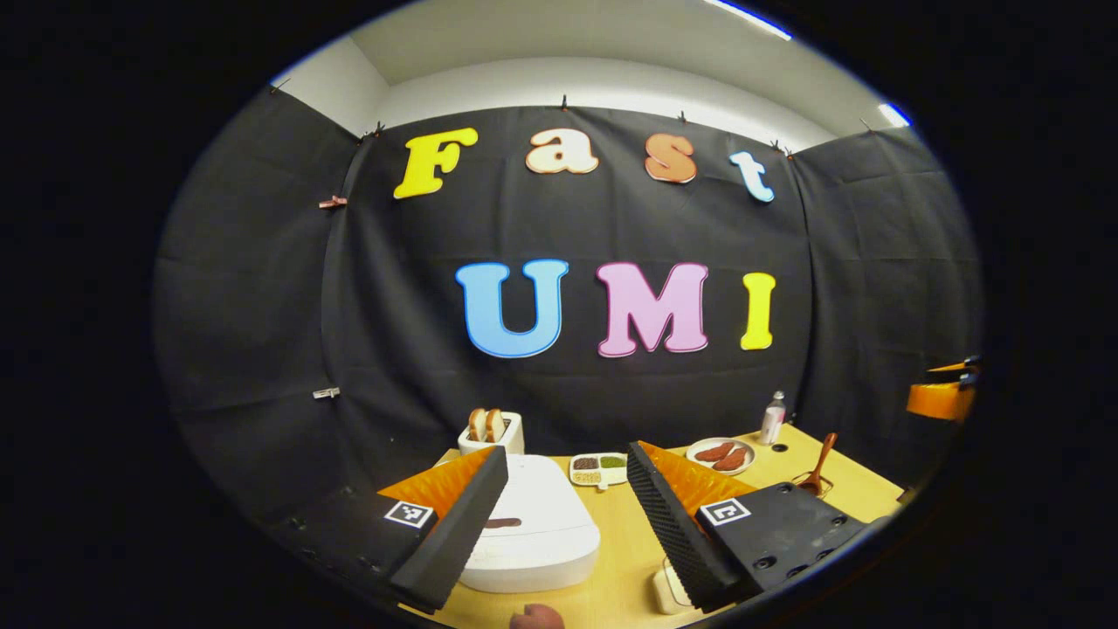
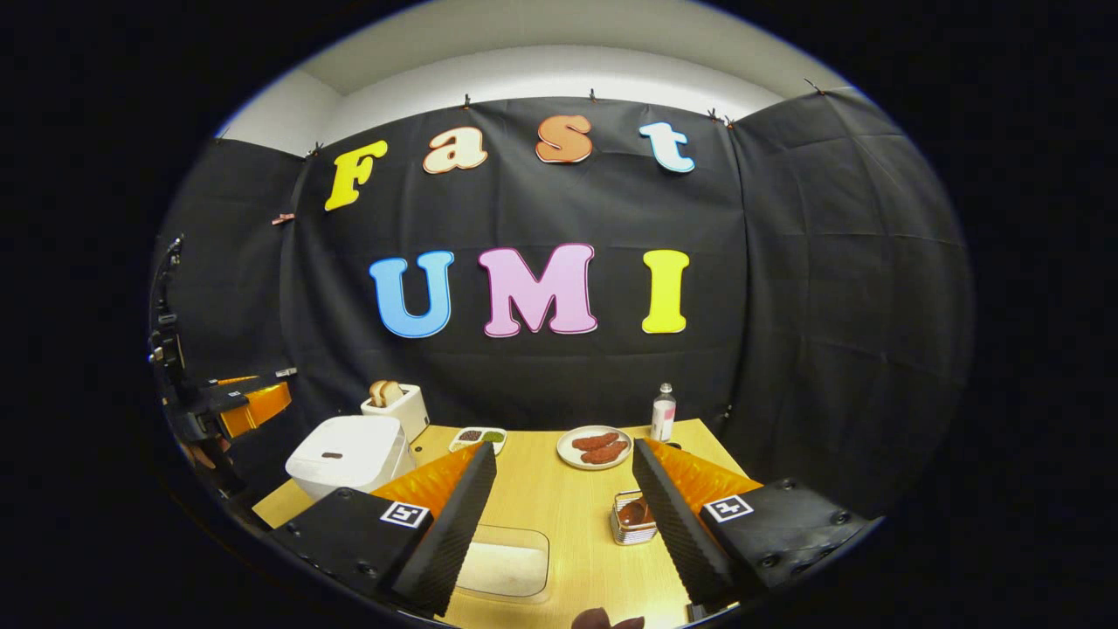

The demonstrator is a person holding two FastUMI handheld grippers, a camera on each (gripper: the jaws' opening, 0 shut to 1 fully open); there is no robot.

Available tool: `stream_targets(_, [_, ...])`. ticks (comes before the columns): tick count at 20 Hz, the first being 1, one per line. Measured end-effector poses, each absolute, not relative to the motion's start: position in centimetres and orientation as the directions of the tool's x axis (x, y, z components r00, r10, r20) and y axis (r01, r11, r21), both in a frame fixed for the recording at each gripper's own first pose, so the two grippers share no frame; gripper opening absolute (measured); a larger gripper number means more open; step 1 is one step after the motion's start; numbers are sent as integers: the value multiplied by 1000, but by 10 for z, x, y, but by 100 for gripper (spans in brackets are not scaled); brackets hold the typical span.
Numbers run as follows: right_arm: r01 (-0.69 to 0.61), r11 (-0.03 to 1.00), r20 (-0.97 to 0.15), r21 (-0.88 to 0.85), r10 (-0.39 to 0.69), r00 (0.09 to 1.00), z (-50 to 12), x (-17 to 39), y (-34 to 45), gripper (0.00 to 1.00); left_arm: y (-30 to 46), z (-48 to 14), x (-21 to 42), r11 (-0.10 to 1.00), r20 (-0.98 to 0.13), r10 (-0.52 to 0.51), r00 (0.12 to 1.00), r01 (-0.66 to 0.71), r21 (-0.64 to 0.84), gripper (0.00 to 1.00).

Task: Close the left gripper, press the button to open the rice cooker; take a wooden spoon from the chopstick holder with the right hand, scoop a spoonful of rice and pour it into the rice cooker, then put the wooden spoon back into the chopstick holder.

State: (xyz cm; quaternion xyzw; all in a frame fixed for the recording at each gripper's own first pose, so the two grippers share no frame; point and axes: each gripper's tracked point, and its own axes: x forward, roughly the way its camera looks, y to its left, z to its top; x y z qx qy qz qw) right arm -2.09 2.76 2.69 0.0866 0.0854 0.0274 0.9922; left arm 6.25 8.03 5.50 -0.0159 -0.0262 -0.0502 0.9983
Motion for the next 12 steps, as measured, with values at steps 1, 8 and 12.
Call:
stream_targets(1, [-43,984,-152,174,70,986,32,-21,29,98,74,60,53,993,65,-113,991,115,-30,95])
stream_targets(8, [-45,987,-103,155,61,993,42,-26,32,98,50,53,4,985,69,-169,983,171,-33,95])
stream_targets(12, [-42,988,-104,148,58,993,35,-32,32,98,52,50,2,985,64,-164,984,167,-44,95])
